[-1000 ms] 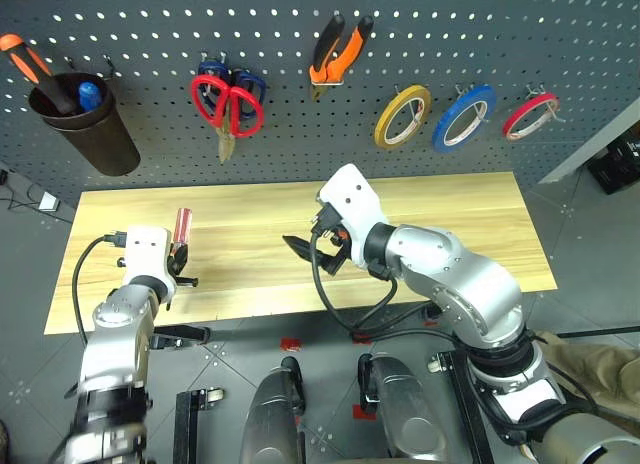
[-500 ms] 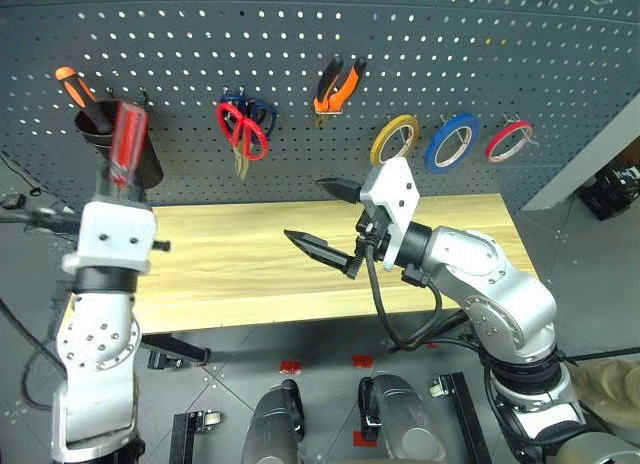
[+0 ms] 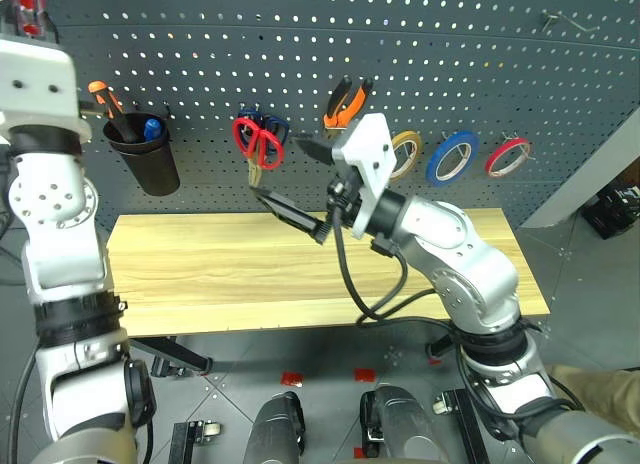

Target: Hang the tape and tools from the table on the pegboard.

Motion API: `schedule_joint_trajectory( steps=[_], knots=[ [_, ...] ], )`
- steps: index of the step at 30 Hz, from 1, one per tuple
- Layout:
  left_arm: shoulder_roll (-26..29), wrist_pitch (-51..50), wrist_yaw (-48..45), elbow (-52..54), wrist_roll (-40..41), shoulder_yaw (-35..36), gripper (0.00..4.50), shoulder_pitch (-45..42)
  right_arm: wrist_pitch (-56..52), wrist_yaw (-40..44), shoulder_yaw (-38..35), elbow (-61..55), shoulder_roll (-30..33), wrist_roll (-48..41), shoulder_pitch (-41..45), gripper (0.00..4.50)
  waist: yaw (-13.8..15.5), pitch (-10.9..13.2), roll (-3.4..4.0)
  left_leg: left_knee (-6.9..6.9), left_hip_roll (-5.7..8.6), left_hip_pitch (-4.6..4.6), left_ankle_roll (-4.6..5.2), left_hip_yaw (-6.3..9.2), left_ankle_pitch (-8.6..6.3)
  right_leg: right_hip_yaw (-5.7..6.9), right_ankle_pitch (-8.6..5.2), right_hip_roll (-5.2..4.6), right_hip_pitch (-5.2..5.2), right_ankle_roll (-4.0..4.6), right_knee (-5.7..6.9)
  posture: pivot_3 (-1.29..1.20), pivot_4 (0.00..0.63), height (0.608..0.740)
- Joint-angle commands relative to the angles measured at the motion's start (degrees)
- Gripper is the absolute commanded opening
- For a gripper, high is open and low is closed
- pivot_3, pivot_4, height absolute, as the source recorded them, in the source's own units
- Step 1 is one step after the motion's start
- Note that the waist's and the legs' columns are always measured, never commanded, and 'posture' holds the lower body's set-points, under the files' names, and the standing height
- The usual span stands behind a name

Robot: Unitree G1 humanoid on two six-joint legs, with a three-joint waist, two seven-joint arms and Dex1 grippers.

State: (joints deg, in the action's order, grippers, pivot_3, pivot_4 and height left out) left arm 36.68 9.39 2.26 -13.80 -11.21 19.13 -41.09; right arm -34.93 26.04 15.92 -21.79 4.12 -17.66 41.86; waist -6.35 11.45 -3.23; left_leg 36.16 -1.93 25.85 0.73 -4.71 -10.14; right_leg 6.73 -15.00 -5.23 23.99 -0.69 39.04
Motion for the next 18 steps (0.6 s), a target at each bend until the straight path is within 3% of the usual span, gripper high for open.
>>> schedule_joint_trajectory(
  steps=[1, 11, 18],
  knots=[
    [0.9, 9.1, 3.1, -9.9, -1.2, -2.4, 0.7, -4.5, 2.6, -1.0, 0.6, -0.9, -1.2, 1.4, 1.4, 4.5, -0.1, 0.0, -0.01, 0.0, 0.0, 0.01, -0.1, -0.02, 0.06, -0.01, 0.01, -0.02, 0.01, 0.0, -0.01, -0.25, 0.114, 0.74],
    [0.3, 20.1, 11.0, -35.3, -2.4, -7.0, 0.7, -14.6, 2.8, -1.7, 2.8, -3.0, -2.0, 2.6, 0.4, 4.5, -1.4, 0.0, -0.01, 0.0, 0.04, 0.05, -0.17, -0.05, 0.1, 0.02, 0.01, -0.06, 0.05, 0.0, 0.0, -0.28, 0.127, 0.74],
    [-0.7, 22.7, 13.7, -41.9, -2.3, -8.9, 0.7, -16.4, 2.5, -2.2, 1.5, -3.3, -3.2, 1.9, 0.9, 4.5, -2.4, 0.0, -0.01, 0.02, 0.02, 0.05, -0.18, -0.05, 0.11, 0.01, 0.01, -0.05, 0.06, -0.01, 0.05, -0.31, 0.132, 0.74]
  ],
)
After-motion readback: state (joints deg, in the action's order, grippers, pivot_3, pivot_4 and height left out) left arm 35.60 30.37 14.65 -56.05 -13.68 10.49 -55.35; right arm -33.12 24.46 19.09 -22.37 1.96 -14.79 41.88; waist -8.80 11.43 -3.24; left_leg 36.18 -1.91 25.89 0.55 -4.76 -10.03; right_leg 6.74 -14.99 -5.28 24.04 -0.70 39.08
